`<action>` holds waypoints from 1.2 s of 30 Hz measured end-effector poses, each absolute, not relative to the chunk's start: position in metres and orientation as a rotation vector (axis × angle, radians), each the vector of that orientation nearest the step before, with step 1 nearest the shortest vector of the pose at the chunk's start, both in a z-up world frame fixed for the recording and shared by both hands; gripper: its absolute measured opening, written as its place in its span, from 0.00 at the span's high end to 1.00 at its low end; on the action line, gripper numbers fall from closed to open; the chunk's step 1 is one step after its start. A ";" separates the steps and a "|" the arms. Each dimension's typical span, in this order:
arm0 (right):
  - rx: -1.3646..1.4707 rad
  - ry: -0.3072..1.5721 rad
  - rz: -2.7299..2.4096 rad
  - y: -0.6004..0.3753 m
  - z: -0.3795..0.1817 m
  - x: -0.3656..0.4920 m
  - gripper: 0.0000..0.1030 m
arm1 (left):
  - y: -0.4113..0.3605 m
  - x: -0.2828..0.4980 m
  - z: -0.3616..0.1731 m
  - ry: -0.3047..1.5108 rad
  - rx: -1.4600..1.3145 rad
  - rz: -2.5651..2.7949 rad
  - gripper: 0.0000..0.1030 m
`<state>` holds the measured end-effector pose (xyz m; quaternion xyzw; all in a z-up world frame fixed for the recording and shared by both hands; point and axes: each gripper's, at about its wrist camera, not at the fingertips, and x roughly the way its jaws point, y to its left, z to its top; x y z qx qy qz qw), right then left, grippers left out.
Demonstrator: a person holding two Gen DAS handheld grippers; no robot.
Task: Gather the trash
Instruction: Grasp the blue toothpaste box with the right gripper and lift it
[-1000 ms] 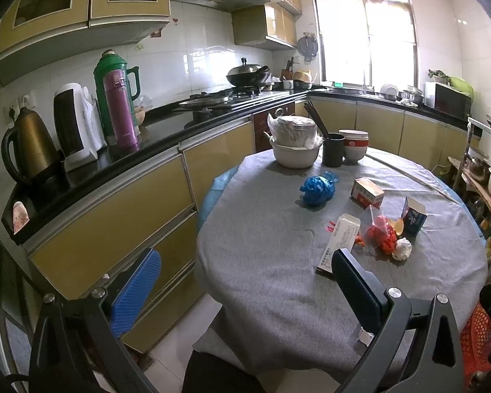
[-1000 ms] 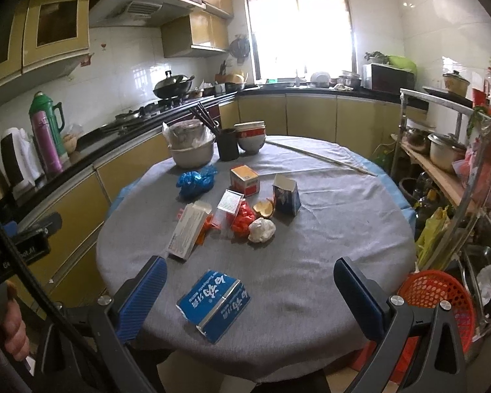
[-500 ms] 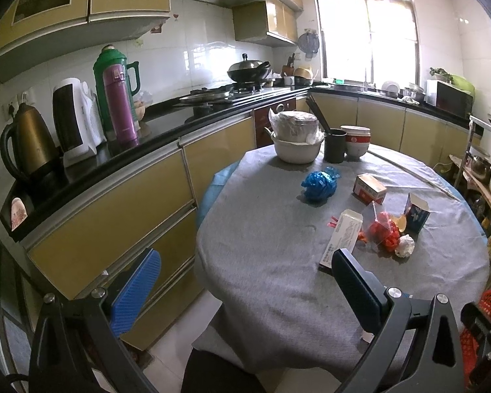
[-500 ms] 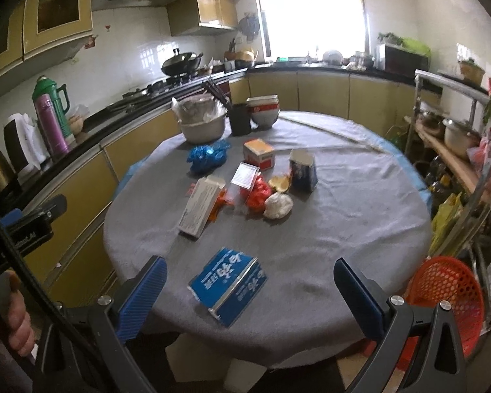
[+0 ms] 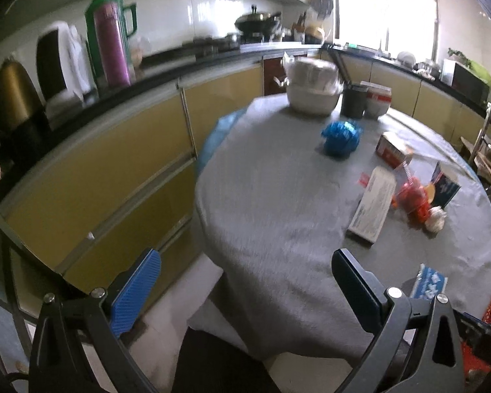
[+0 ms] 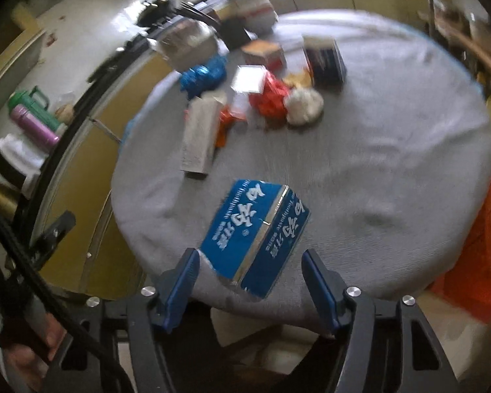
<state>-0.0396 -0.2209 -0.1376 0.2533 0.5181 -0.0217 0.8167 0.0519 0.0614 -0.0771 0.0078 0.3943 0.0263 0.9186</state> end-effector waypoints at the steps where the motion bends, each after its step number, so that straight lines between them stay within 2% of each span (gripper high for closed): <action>1: 0.559 1.121 -0.044 -0.222 -0.143 -0.034 0.34 | 0.063 0.057 -0.083 0.832 0.008 0.047 0.00; 7: 0.588 1.231 -0.067 -0.218 -0.164 -0.002 0.33 | 0.066 0.084 -0.098 0.900 -0.053 0.040 0.00; 9: 0.564 1.263 -0.101 -0.214 -0.171 0.009 0.30 | 0.059 0.095 -0.097 0.911 -0.056 0.029 0.00; 15: 0.395 1.260 -0.158 -0.199 -0.169 0.033 0.28 | 0.017 0.133 -0.094 0.915 0.012 -0.095 0.00; 20: 0.419 1.269 -0.162 -0.198 -0.172 0.035 0.26 | -0.013 0.177 -0.106 1.041 0.061 -0.271 0.00; 29: 0.330 1.325 -0.121 -0.170 -0.177 0.045 0.21 | 0.010 0.197 -0.094 1.068 -0.008 -0.321 0.00; 31: 0.338 1.299 -0.120 -0.171 -0.177 0.044 0.22 | 0.008 0.198 -0.096 1.081 -0.012 -0.340 0.00; 32: 0.330 1.286 -0.115 -0.172 -0.176 0.043 0.28 | 0.005 0.198 -0.096 1.086 -0.008 -0.352 0.00; 33: 0.304 1.270 -0.122 -0.175 -0.174 0.040 0.42 | 0.002 0.198 -0.097 1.090 -0.002 -0.362 0.00; 36: 0.334 1.243 -0.111 -0.191 -0.169 0.025 0.43 | -0.016 0.197 -0.100 1.105 0.035 -0.408 0.00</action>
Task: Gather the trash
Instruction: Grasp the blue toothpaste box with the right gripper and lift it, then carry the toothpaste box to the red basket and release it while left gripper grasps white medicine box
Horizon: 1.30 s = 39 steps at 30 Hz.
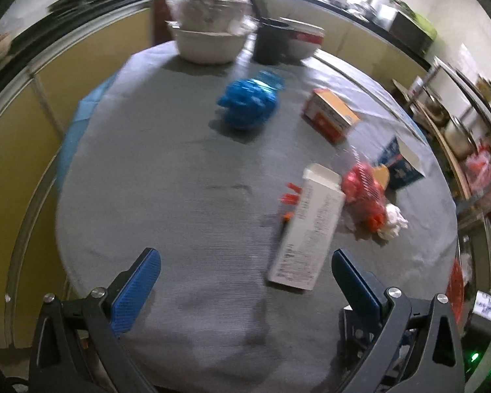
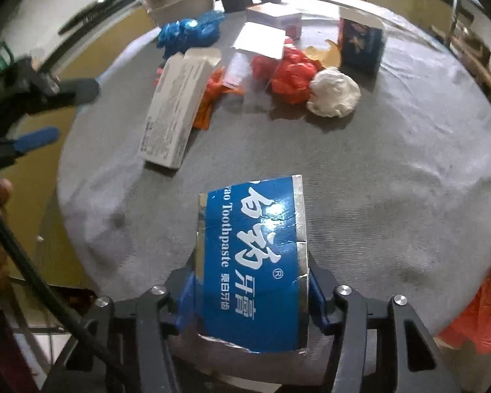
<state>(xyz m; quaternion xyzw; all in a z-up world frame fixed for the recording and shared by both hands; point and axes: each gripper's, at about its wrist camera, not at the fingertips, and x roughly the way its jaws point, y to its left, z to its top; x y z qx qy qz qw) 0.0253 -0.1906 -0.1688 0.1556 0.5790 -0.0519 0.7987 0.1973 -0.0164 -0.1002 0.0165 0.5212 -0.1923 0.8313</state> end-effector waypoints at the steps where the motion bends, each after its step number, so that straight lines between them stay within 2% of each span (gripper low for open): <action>1: 0.343 1.239 -0.132 -0.198 -0.167 0.022 0.43 | -0.026 0.196 -0.102 1.104 0.057 -0.422 0.00; 10: 0.491 1.138 -0.253 -0.276 -0.141 -0.019 0.43 | -0.078 0.194 -0.133 1.127 0.163 -0.411 0.00; 12: 0.504 1.099 -0.277 -0.294 -0.133 -0.032 0.43 | -0.079 0.196 -0.139 1.134 0.163 -0.396 0.03; 13: 0.508 1.075 -0.288 -0.301 -0.127 -0.038 0.43 | -0.079 0.198 -0.142 1.141 0.155 -0.392 0.13; 14: 0.510 1.062 -0.293 -0.299 -0.129 -0.037 0.43 | -0.078 0.200 -0.145 1.152 0.141 -0.389 0.28; 15: 0.515 1.038 -0.305 -0.314 -0.132 -0.035 0.43 | -0.077 0.201 -0.149 1.172 0.128 -0.390 0.35; 16: 0.520 1.017 -0.319 -0.320 -0.128 -0.040 0.43 | -0.076 0.202 -0.152 1.186 0.120 -0.391 0.50; 21: 0.543 0.934 -0.370 -0.359 -0.127 -0.056 0.43 | -0.065 0.192 -0.149 1.146 0.066 -0.376 0.51; 28: 0.591 0.830 -0.480 -0.415 -0.119 -0.108 0.43 | -0.058 0.149 -0.109 1.011 0.081 -0.382 0.51; 31: 0.622 0.804 -0.545 -0.442 -0.121 -0.137 0.43 | -0.081 0.123 -0.088 0.944 0.133 -0.471 0.51; 35: 0.703 0.779 -0.665 -0.485 -0.130 -0.189 0.43 | -0.152 0.074 -0.075 0.894 0.275 -0.707 0.51; 39: 0.857 0.735 -0.751 -0.525 -0.143 -0.245 0.43 | -0.228 0.023 -0.080 0.939 0.384 -0.942 0.51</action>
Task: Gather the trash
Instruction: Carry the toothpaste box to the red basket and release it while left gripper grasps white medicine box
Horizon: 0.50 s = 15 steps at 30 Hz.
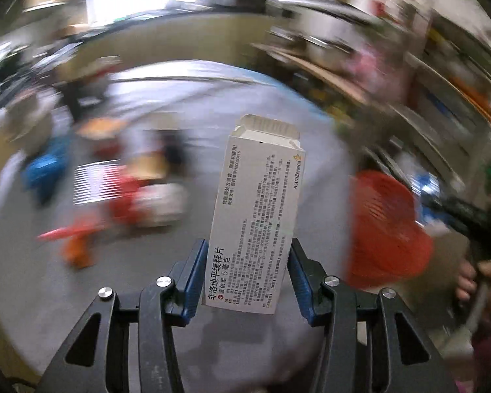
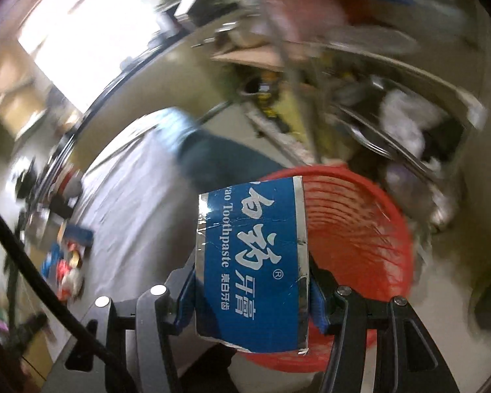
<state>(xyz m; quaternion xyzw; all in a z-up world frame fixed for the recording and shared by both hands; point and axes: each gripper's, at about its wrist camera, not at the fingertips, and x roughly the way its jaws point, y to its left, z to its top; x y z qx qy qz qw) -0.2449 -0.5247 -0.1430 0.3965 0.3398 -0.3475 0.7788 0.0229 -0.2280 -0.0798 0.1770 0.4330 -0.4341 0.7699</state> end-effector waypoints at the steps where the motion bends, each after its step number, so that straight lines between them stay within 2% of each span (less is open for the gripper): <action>1: 0.884 0.724 -0.763 -0.531 -0.146 -0.255 0.43 | -0.248 0.012 -0.082 0.953 0.406 -0.994 0.51; 7: 1.020 0.706 -0.789 -0.555 -0.164 -0.293 0.41 | -0.345 -0.042 -0.098 1.039 0.492 -1.193 0.51; 10: 1.061 0.702 -0.777 -0.558 -0.170 -0.303 0.37 | -0.377 -0.048 -0.115 1.090 0.513 -1.224 0.50; 15: 1.095 0.669 -0.755 -0.564 -0.170 -0.309 0.33 | -0.396 -0.059 -0.126 1.139 0.537 -1.247 0.40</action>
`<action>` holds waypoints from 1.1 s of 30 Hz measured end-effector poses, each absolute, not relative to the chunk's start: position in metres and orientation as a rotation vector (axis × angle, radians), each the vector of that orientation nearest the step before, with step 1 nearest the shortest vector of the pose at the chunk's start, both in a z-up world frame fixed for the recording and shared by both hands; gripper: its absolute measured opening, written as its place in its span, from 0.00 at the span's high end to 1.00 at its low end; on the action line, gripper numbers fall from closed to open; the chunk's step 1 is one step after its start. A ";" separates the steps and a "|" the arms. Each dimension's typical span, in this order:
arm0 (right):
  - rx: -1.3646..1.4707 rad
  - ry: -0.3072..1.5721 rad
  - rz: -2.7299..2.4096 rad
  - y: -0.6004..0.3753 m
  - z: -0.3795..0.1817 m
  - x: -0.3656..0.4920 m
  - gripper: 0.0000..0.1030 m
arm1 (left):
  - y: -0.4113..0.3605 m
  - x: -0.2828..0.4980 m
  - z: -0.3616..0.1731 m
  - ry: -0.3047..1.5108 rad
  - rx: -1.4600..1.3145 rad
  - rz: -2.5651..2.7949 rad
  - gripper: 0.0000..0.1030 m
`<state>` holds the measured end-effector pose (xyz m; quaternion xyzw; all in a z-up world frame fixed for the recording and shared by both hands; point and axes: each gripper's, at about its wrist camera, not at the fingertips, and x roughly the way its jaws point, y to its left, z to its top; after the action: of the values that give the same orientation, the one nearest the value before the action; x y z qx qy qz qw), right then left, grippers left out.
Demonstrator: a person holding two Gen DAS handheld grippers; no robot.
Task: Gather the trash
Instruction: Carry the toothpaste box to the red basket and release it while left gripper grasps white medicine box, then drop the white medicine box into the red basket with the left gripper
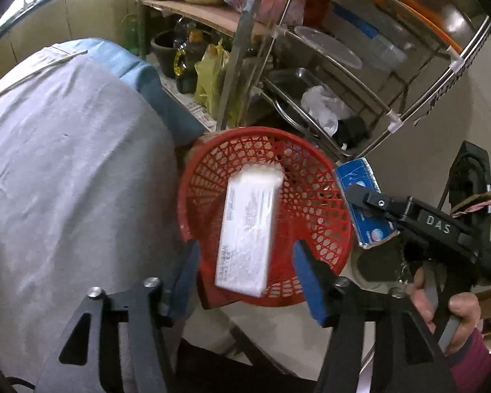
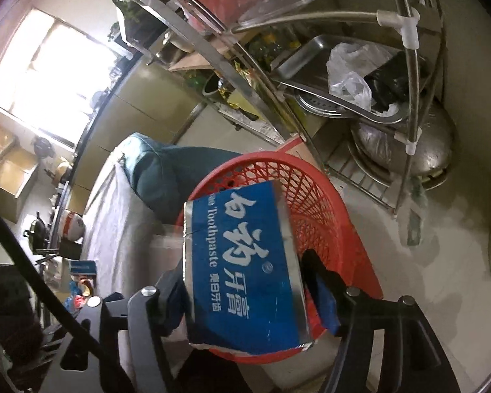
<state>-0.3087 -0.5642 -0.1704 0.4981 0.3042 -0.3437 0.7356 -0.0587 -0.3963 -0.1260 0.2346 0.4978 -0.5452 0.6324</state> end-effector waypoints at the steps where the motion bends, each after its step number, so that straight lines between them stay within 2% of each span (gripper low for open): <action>1: 1.093 0.665 -0.754 -0.565 -0.170 -0.309 0.33 | -0.398 -0.059 -0.124 1.134 0.538 -1.244 0.40; 7: 1.071 0.626 -0.718 -0.564 -0.158 -0.298 0.31 | -0.366 -0.038 -0.115 1.088 0.512 -1.176 0.40; 14: 1.015 0.644 -0.589 -0.541 -0.149 -0.244 0.31 | -0.260 0.024 -0.108 1.049 0.383 -0.924 0.40; 25: 0.910 0.750 -0.233 -0.455 -0.138 -0.077 0.31 | -0.073 0.135 -0.093 0.978 0.107 -0.444 0.36; 33: 0.760 0.791 -0.115 -0.400 -0.128 0.019 0.31 | -0.067 0.172 -0.086 1.010 -0.025 -0.480 0.34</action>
<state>0.0194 -0.4001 -0.1278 0.3610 0.3757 -0.0547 0.8518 0.1717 -0.0665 -0.0863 -0.0117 0.4791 -0.2279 0.8476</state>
